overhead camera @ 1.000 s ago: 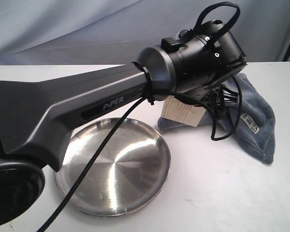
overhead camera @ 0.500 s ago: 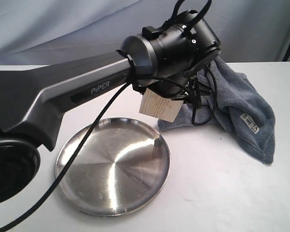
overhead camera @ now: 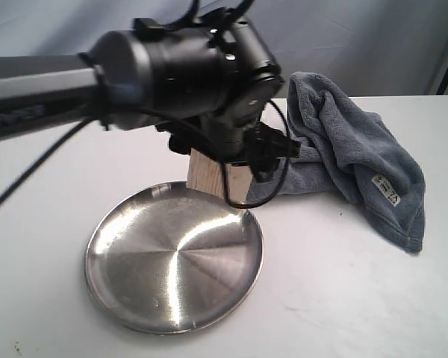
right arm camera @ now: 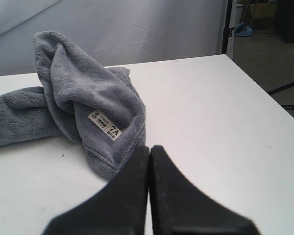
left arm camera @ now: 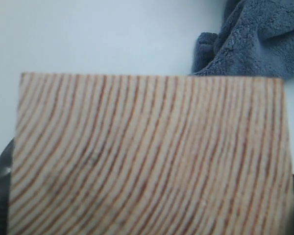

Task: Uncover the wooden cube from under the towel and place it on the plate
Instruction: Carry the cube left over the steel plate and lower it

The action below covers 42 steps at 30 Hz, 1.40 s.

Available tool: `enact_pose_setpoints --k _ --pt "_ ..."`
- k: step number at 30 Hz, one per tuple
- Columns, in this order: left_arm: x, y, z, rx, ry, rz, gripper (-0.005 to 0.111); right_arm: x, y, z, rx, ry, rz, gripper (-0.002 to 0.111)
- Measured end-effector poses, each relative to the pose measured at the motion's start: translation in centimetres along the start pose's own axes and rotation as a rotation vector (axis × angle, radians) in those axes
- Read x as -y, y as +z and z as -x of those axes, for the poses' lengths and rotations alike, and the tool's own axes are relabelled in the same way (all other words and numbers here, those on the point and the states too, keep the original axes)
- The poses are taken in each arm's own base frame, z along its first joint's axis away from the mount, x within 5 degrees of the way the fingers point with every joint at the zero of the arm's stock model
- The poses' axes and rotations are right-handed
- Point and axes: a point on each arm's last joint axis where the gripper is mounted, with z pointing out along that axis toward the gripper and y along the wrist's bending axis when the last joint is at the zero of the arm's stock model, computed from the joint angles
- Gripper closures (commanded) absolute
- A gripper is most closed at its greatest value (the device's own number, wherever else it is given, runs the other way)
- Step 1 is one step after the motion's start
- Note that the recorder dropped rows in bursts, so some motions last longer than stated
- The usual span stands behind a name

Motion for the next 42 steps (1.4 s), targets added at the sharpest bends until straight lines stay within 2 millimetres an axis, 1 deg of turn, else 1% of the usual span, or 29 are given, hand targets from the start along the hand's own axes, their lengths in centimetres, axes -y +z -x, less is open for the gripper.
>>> enact_pose_setpoints --k 4,7,10,15,18,24,29,31,36,39,42 --pt "-3.3 -0.7 -1.7 0.02 -0.079 -0.099 0.107 0.0 0.0 0.0 0.0 0.0 0.0 0.108" --pt "-5.1 -1.6 -2.8 0.055 -0.091 -0.137 0.107 0.0 0.0 0.0 0.0 0.0 0.0 0.108" --pt "-6.2 -1.9 -4.0 0.057 -0.073 -0.135 0.107 0.0 0.0 0.0 0.0 0.0 0.0 0.108" --pt "-7.2 -0.6 -6.5 0.009 -0.014 -0.089 0.107 0.0 0.0 0.0 0.0 0.0 0.0 0.108" --pt "-7.4 0.4 -8.0 -0.012 0.008 -0.091 0.107 0.0 0.0 0.0 0.0 0.0 0.0 0.108" --pt "-7.2 1.5 -9.5 0.007 0.026 -0.16 0.107 0.0 0.0 0.0 0.0 0.0 0.0 0.108" --pt "-7.1 2.2 -9.9 -0.008 0.031 -0.158 0.107 0.0 0.0 0.0 0.0 0.0 0.0 0.108" --pt "-7.0 2.8 -10.1 -0.021 0.02 -0.156 0.107 0.0 0.0 0.0 0.0 0.0 0.0 0.108" --pt "-6.2 5.0 -10.9 -0.057 0.023 -0.16 0.105 0.0 0.0 0.0 0.0 0.0 0.0 0.108" --pt "-5.6 6.4 -11.2 -0.063 0.029 -0.182 0.102 0.0 0.0 0.0 0.0 0.0 0.0 0.108" --pt "-5.2 7.1 -11.4 -0.055 0.029 -0.208 0.096 0.0 0.0 0.0 0.0 0.0 0.0 0.108"
